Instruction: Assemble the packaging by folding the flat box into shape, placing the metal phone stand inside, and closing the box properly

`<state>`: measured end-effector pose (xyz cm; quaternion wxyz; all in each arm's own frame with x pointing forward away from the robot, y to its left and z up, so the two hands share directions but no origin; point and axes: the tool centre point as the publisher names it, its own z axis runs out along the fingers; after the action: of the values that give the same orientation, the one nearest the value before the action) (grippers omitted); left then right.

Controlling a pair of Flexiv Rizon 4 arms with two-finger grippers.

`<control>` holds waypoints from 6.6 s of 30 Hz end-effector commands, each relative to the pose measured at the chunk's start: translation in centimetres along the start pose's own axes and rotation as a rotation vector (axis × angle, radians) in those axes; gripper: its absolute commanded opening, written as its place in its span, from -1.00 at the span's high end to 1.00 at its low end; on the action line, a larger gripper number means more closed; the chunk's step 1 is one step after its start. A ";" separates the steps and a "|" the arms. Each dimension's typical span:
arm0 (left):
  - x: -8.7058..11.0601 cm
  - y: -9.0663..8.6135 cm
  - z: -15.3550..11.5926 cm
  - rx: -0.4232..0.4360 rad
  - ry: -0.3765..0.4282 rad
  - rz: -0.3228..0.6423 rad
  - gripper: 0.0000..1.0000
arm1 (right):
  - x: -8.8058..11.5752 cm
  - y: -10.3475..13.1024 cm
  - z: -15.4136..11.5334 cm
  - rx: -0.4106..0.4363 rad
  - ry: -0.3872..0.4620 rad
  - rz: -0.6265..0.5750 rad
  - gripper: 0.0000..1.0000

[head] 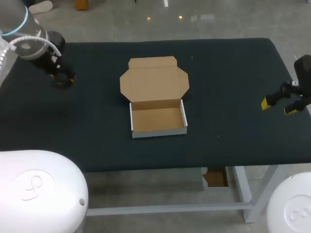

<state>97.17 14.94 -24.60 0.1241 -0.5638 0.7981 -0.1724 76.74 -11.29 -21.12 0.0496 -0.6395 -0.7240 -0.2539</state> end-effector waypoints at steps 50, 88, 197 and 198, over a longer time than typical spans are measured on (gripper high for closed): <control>12.9 2.7 -0.6 -0.039 0.061 0.277 1.00 | 0.9 -1.2 3.0 0.185 0.159 -1.146 -1.00; 14.5 2.8 0.6 -0.087 0.092 0.306 1.00 | 0.3 4.5 8.7 0.059 0.149 -1.103 -1.00; 31.6 -1.3 9.3 -0.018 0.243 0.455 1.00 | 0.3 4.5 8.7 0.059 0.149 -1.103 -1.00; 31.5 -1.3 9.5 -0.018 0.243 0.455 1.00 | 0.3 4.5 8.7 0.059 0.149 -1.103 -1.00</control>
<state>91.24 -16.21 -32.33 0.0560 -0.3447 0.9155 -0.1999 83.16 -6.96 -27.20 -0.0231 -0.1458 -0.9532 -0.2640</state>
